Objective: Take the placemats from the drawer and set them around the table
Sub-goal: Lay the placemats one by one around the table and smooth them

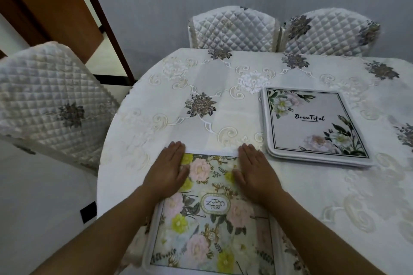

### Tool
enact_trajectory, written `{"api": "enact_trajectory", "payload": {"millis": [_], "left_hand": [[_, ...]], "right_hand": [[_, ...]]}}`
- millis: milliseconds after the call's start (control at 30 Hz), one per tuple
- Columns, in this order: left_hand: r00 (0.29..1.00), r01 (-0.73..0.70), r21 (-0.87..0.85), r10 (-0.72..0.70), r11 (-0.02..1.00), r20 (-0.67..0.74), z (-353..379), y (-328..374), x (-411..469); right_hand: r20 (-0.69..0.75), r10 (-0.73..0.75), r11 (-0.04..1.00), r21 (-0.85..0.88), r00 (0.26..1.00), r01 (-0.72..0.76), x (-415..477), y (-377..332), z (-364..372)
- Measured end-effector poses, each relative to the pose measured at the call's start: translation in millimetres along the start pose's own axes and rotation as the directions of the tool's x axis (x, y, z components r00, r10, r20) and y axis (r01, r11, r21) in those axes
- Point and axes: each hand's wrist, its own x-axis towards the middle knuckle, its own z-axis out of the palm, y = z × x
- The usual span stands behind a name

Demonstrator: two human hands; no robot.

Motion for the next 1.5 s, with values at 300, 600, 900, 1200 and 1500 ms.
{"api": "enact_trajectory", "payload": {"millis": [300,600,900,1200,1500], "left_hand": [[0.997,0.074,-0.028,-0.073,0.997,0.036,-10,14,-37],[0.992,0.129,-0.003,-0.129,0.992,0.004,14,59,-169],[0.995,0.077,0.051,-0.080,0.996,0.059,-2,39,-173],[0.975,0.206,0.008,-0.206,0.978,0.080,-34,86,-124],[0.953,0.304,-0.192,-0.301,0.933,0.046,-6,202,68]], "right_hand": [[0.043,0.196,0.979,0.040,0.980,-0.198,-52,-4,-14],[0.090,0.027,0.998,0.053,0.996,-0.031,-155,-103,3],[0.141,0.203,0.979,-0.052,0.969,-0.198,-186,-39,-14],[0.279,0.204,0.973,0.044,0.938,-0.225,-166,-34,-52],[-0.187,0.577,0.800,0.326,0.795,-0.504,-83,160,-120]]}}
